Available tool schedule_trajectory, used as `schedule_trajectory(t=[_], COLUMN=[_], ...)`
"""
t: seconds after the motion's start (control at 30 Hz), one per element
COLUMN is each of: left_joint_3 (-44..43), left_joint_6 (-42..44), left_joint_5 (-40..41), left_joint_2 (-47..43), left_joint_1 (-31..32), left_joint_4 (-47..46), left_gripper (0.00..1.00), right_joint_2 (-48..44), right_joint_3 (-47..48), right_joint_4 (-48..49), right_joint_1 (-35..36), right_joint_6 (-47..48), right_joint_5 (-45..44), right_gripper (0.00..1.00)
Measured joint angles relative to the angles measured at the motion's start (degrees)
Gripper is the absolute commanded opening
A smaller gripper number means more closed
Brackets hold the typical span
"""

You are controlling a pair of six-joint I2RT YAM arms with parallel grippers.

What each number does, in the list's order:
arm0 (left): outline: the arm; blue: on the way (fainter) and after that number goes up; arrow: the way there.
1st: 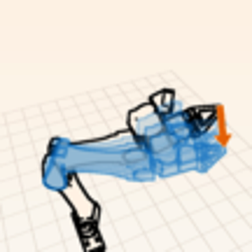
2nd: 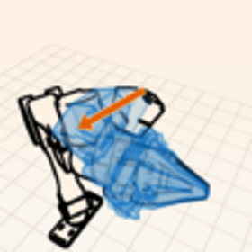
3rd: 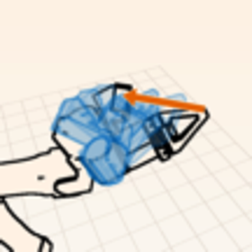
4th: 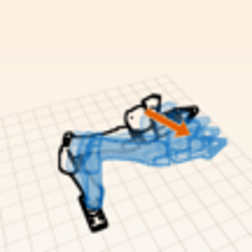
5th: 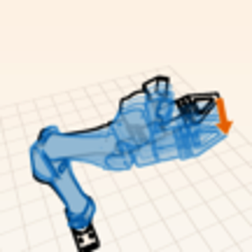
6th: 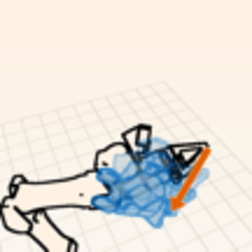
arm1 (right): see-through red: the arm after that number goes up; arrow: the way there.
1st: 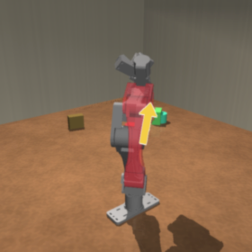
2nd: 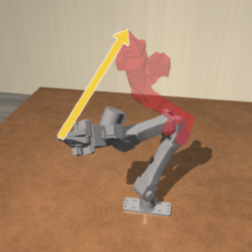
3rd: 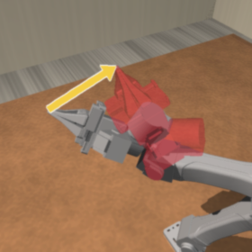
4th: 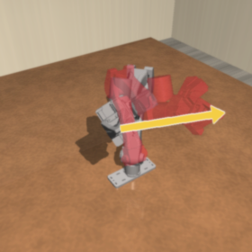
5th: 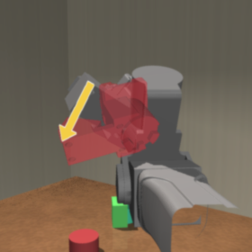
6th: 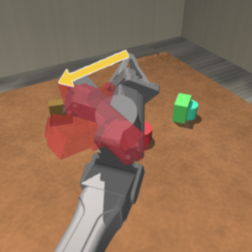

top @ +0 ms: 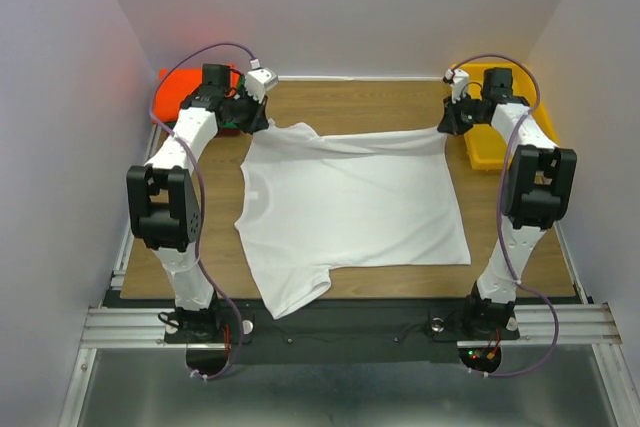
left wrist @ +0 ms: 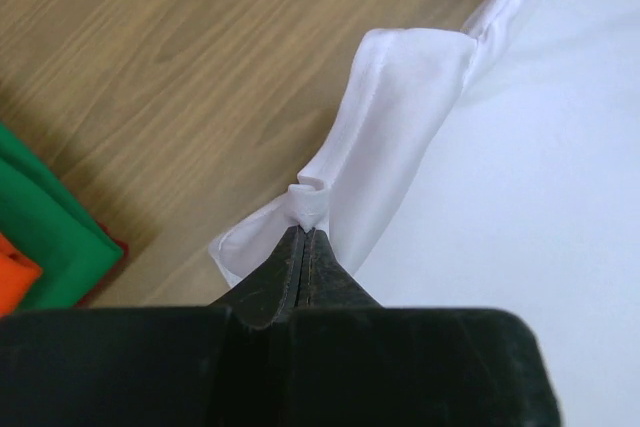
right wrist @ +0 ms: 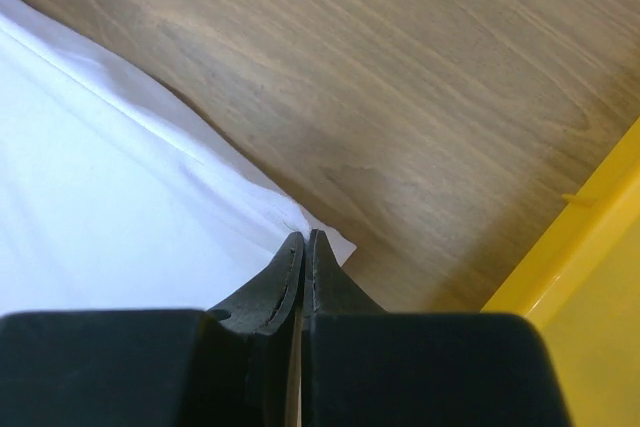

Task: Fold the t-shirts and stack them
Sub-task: Fold the tshirt

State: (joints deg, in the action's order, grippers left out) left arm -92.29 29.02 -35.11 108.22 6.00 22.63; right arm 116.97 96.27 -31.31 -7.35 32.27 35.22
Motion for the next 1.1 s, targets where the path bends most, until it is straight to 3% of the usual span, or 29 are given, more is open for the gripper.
schedule_trajectory(t=[0.3, 0.57, 0.6, 0.63, 0.7, 0.83, 0.93, 1.1], left_joint_3=[16.8, 34.2, 36.2, 37.0, 39.1, 40.3, 40.3, 35.8], left_joint_6=[5.5, 10.6, 11.4, 11.9, 13.3, 15.3, 16.9, 17.4], left_joint_5=[3.0, 9.3, 10.3, 10.8, 12.1, 13.4, 13.3, 9.5], left_joint_2=[-15.6, -19.1, -19.1, -19.1, -19.1, -19.1, -19.5, -20.5], left_joint_1=[6.8, 10.4, 10.4, 10.3, 10.3, 10.3, 10.2, 9.9], left_joint_4=[0.4, -0.6, -0.5, -0.5, -0.9, -1.1, -0.6, 4.5], left_gripper=[0.00, 0.00, 0.02, 0.16, 0.33, 0.49, 0.53, 0.53], right_joint_2=[-5.0, -8.3, -8.3, -8.3, -8.3, -8.3, -8.4, -10.9], right_joint_3=[-8.1, -18.4, -19.9, -20.7, -22.4, -23.4, -23.5, -23.7], right_joint_4=[0.0, 0.2, 0.0, -0.1, -0.2, -0.4, -0.4, -1.4], right_joint_1=[-0.2, -0.7, -0.7, -0.7, -0.7, -0.7, -0.7, -0.8], right_joint_6=[5.9, 15.2, 16.6, 17.7, 19.6, 21.9, 23.0, 22.9], right_joint_5=[1.1, 0.5, 0.0, -0.5, -1.5, -2.9, -4.2, -4.9], right_gripper=[0.01, 0.01, 0.01, 0.01, 0.06, 0.28, 0.37, 0.37])
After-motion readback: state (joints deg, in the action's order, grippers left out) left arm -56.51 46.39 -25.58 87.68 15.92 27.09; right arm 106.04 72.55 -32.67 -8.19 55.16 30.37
